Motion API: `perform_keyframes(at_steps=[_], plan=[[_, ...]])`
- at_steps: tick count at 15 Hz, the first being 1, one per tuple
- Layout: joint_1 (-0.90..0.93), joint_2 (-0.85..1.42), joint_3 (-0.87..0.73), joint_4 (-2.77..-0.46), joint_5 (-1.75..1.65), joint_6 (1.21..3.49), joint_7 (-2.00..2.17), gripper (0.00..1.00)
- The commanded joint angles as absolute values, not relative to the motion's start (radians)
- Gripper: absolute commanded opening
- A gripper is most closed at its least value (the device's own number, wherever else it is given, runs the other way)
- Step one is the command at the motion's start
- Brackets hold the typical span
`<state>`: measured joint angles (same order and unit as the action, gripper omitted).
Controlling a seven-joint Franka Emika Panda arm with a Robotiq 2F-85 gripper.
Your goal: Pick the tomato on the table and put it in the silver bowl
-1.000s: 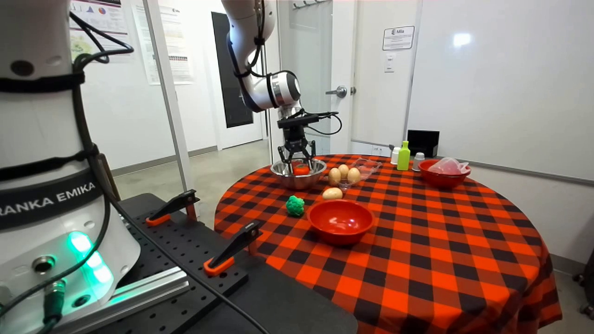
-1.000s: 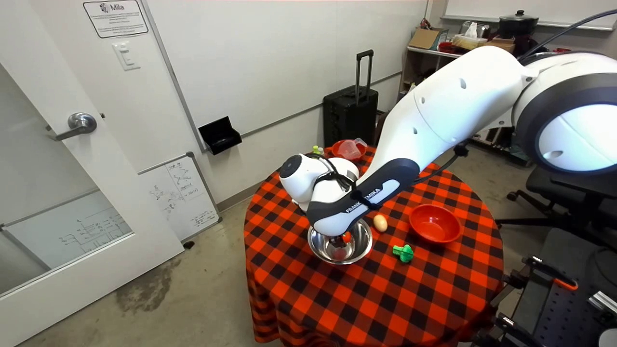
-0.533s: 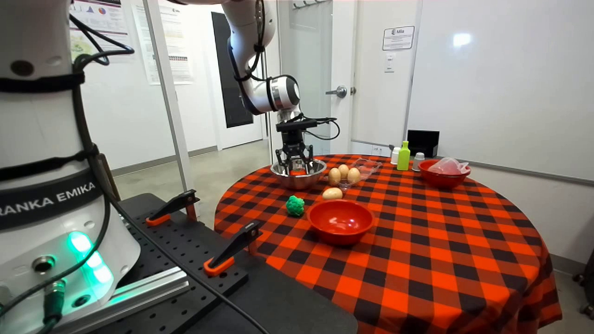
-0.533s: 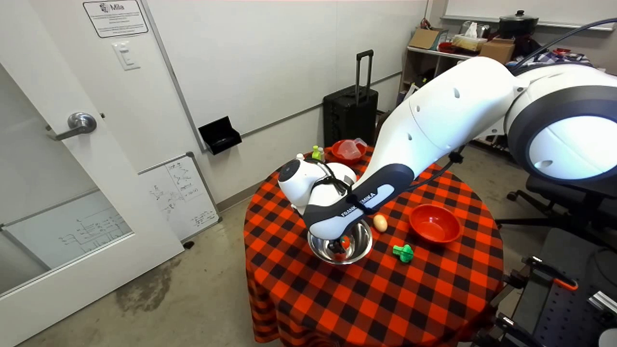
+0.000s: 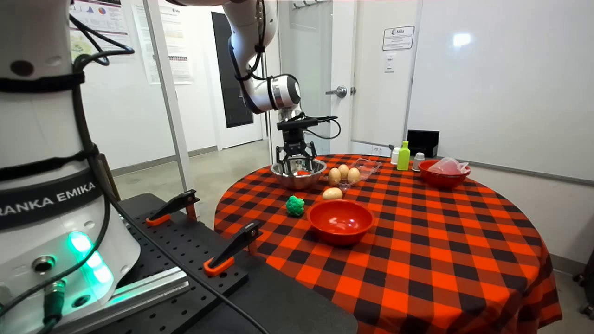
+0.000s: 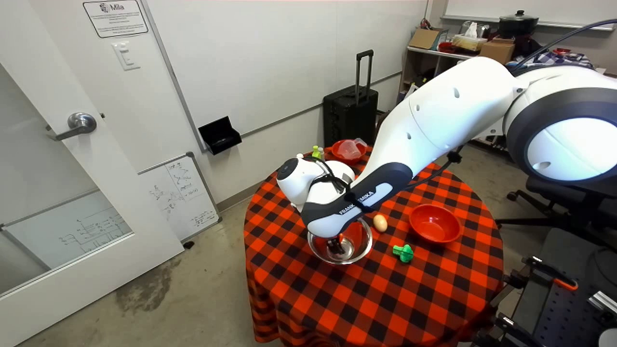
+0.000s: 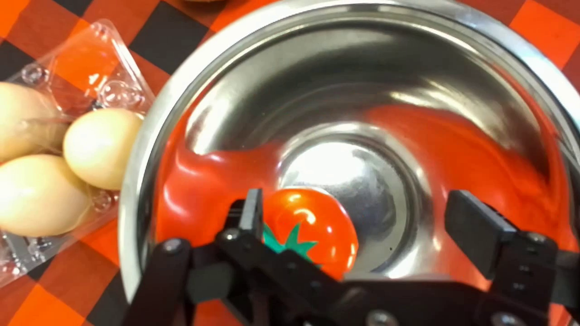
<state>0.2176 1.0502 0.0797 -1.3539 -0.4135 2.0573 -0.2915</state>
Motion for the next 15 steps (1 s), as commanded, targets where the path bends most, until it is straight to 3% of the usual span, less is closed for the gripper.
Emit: perform_keyframes(at_steps=[1,15], plan=[[0.222,1.065,0.074,-1.317,-0.396,2.020,-0.315,1.00],[0.189,0.841,0.075,-1.468,-0.398,2.070,-0.293,1.00]])
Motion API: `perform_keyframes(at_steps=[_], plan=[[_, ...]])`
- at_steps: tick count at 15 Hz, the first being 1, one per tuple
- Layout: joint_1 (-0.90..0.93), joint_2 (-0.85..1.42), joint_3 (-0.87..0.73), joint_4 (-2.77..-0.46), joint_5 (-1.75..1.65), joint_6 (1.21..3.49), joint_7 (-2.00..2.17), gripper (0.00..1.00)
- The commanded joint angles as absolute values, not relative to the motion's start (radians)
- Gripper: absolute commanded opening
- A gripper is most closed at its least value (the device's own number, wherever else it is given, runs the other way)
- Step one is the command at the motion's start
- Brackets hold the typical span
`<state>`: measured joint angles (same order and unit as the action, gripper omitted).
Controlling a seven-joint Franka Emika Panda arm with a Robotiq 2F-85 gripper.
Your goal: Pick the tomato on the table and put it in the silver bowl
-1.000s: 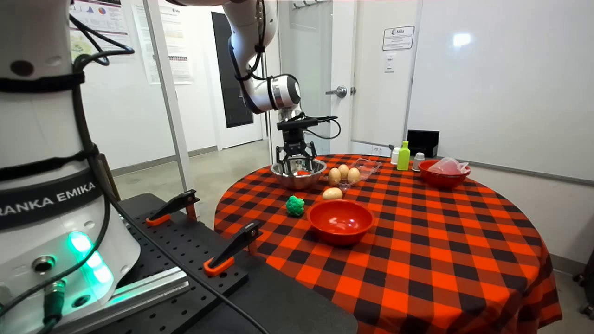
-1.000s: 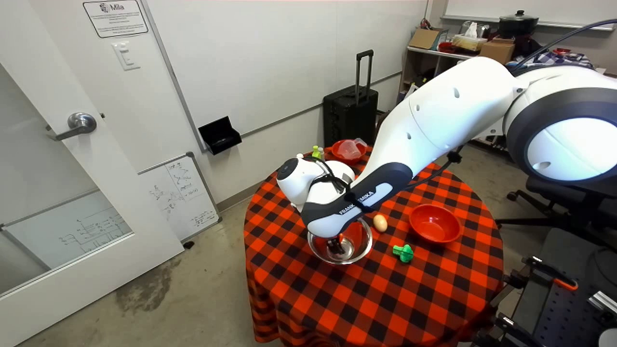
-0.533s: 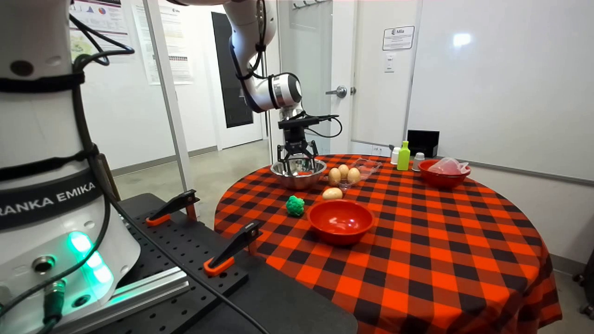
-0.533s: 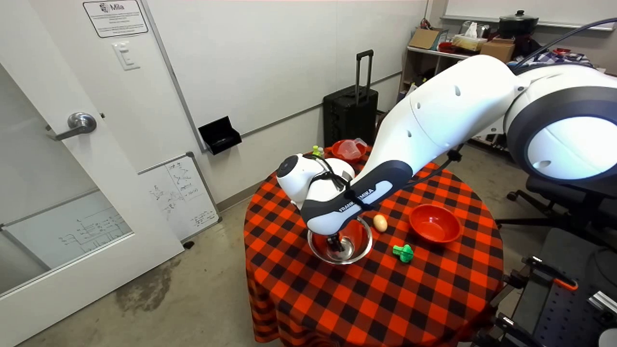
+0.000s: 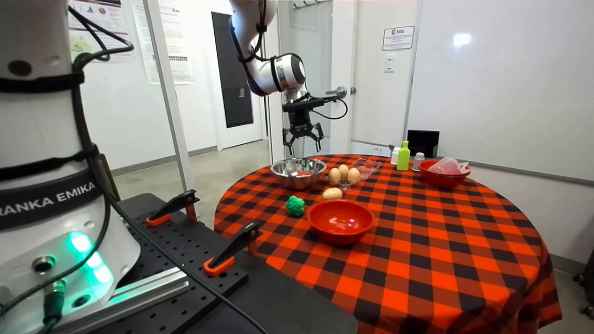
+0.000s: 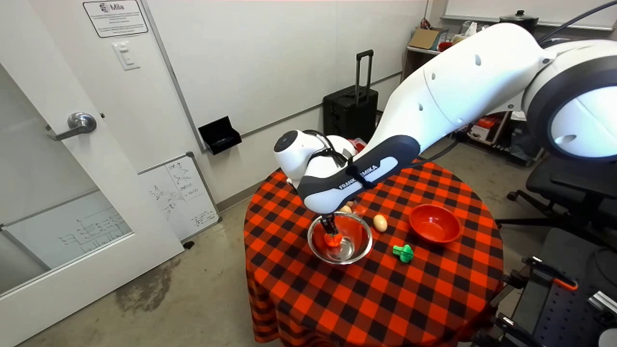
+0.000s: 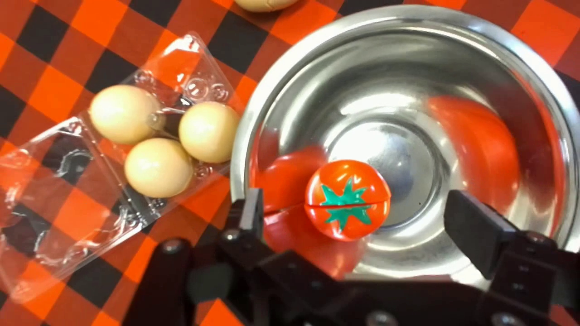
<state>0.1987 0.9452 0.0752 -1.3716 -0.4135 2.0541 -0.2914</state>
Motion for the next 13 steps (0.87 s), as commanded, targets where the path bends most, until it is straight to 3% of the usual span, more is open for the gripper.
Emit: perform_keyframes(at_steps=[1,6,7,13], plan=[[0.183,0.809,0.079,-1.495,-0.395,2.072,-0.298,1.00],[0.167,0.655,0.087,-1.628,-0.396,2.077,-0.302,1.00],[0.185,0.751,0.073,-1.516,-0.410,2.054,-0.293,1.00],[0.179,0.678,0.078,-1.595,-0.411,2.056,-0.292,1.00]])
